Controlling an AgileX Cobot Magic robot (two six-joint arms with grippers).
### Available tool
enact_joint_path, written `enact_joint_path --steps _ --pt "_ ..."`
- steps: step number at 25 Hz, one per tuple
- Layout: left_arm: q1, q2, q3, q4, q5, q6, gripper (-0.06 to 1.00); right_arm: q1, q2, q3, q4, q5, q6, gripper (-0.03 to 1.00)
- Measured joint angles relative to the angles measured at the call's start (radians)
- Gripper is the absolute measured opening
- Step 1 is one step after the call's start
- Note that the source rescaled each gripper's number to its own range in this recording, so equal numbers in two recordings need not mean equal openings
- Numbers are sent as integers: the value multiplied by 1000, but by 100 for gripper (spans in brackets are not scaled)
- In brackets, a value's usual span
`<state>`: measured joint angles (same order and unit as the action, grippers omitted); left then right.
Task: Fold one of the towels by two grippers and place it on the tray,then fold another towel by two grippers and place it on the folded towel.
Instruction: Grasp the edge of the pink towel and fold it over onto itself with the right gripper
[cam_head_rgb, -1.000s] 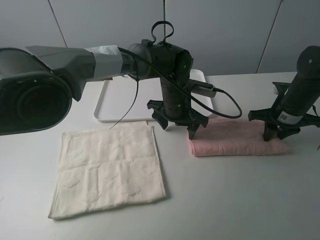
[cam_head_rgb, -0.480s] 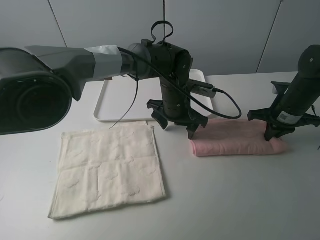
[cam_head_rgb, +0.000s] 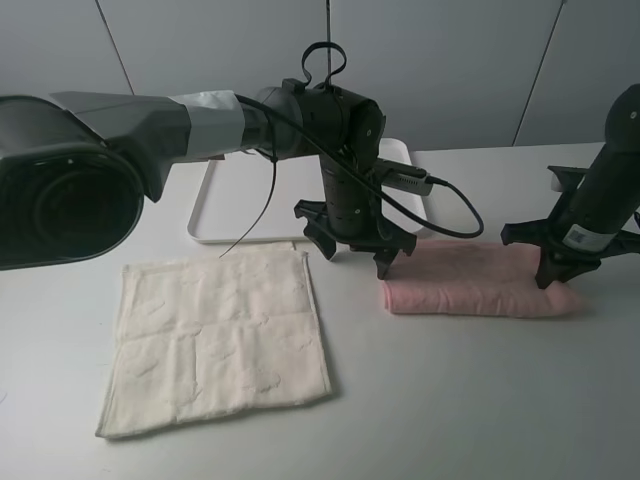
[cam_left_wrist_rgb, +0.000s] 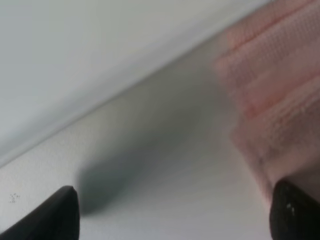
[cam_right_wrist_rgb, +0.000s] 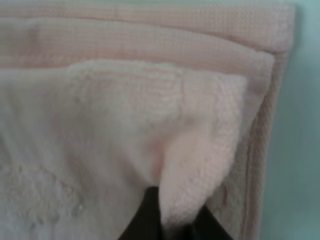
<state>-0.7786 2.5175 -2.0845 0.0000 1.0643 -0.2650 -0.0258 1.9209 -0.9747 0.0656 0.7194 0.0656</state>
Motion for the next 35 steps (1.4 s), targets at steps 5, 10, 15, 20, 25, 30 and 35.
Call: enact_joint_path --steps 5,10,15,20,25,30,35 --pt "0 0 0 7 0 2 98 -2 -49 2 109 34 -73 3" --pt "0 0 0 7 2 2 98 -4 -55 2 291 74 -198 3" --pt "0 0 0 7 2 2 98 -4 -55 2 425 111 -290 3" --pt "0 0 0 7 2 2 98 -4 -55 2 548 146 -370 3" --pt "0 0 0 7 2 2 98 -4 -55 2 741 161 -479 3" --pt "0 0 0 7 2 2 98 32 -55 2 795 150 -518 3" --pt "2 0 0 7 6 2 98 128 -55 2 799 84 -522 3"
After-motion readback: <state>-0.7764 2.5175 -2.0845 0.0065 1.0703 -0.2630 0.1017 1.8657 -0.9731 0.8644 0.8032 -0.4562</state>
